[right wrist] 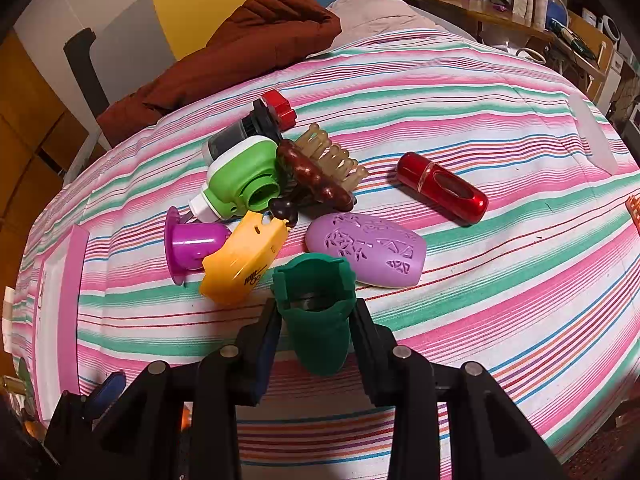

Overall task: Organize rigid objects
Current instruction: 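Grasp the orange linked cubes with the left gripper while the right gripper holds the green cup, then carry the orange cubes into the white tray and open the left gripper while the right carries the cup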

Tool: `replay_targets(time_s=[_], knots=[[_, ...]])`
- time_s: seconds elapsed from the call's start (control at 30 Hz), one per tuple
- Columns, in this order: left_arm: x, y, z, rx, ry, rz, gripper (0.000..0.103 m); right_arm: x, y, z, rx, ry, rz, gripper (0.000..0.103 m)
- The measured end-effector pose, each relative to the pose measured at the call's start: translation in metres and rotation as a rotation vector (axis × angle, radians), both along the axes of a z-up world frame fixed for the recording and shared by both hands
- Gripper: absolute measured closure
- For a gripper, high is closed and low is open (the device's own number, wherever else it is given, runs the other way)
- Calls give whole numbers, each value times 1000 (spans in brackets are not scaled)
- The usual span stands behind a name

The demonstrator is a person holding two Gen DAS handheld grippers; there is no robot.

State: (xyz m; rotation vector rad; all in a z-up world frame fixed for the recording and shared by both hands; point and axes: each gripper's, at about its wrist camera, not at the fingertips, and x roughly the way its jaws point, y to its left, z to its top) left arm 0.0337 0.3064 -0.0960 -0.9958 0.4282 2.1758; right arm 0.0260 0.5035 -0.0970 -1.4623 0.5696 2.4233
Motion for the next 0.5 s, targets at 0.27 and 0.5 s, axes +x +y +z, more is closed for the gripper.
replay_targets(time_s=[0.27,0.5], knots=[[-7,-25,4,68,-49,53,43,-4,-9,2,-32,32,66,68],[-17,-58,18,196,-131,129,43,-7,-26,6,-21,60,146,68]])
